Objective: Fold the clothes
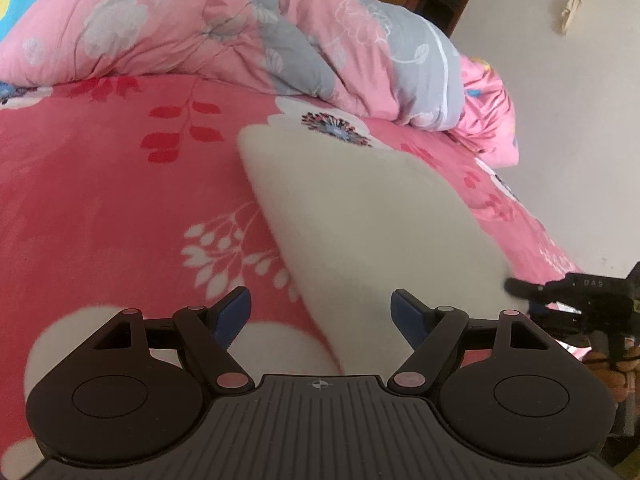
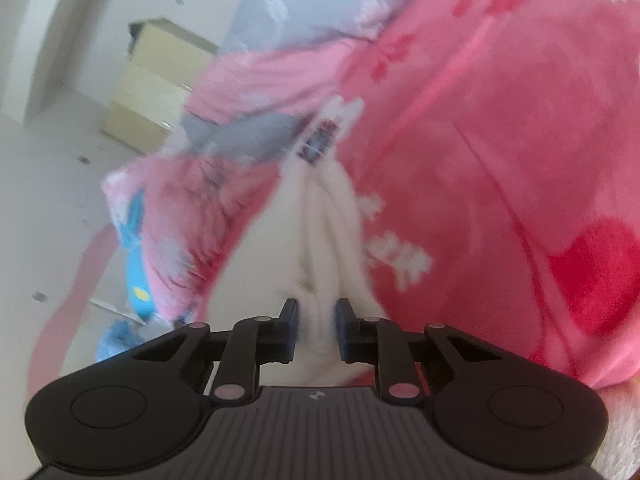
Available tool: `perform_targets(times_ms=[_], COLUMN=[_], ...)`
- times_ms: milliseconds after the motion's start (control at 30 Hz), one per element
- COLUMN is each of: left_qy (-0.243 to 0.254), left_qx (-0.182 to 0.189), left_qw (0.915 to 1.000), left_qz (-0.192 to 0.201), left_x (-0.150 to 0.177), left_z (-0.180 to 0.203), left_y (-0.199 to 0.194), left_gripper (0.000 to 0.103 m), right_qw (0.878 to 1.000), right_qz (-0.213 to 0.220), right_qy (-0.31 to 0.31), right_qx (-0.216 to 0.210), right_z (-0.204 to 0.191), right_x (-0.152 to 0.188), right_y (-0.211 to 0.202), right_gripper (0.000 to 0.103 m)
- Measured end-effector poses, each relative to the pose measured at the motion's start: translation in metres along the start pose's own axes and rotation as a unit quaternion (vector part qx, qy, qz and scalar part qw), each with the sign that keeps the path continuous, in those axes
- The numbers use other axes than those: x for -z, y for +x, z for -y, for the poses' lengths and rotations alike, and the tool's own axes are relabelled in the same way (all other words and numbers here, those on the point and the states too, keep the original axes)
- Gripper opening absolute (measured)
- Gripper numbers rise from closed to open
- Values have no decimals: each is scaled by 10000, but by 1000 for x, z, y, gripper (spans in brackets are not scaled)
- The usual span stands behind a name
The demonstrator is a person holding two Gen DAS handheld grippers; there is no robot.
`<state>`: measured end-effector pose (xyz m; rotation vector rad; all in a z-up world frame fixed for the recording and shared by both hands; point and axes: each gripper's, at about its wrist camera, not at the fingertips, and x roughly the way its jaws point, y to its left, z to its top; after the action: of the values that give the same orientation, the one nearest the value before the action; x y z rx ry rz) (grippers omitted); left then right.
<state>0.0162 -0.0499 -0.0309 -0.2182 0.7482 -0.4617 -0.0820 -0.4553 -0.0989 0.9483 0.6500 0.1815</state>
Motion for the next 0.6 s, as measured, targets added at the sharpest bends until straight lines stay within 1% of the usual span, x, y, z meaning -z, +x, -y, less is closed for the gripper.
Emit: perform_targets(times_ms=[67,167,267,367,433,533,600], left_qy=[110,526,903,925,816,597,473], left_qx=[-7,100,160,179,185,183,185], left_qw=[9999,9985,9957,9955,9963,9976,9982], left_qz=[8,73,84,120,197,315,306], left_x=[3,9,18,23,21,16,13], left_z=[1,8,19,21,18,11,9], left_y=[-4,-11,-15,-17,-20,-21,-18], left_gripper=[77,77,77,77,77,75,73], right_qw=[10000,10000,9996,9989,9975,9895,9814], right_qz=[-16,18,-55,-82,-8,401,642], right_qy=[40,-57,-178,-195,-328,-1028,-1547], right_qx=[15,16,235,407,626,930,940], right_z=[4,-2,-5,-8,-19,-47,-68], right_x=[2,3,4,3,3,5,8], right_y=[2,-3,1,0,-7,-27,-35], right_gripper=[21,21,21,25,32,32,32])
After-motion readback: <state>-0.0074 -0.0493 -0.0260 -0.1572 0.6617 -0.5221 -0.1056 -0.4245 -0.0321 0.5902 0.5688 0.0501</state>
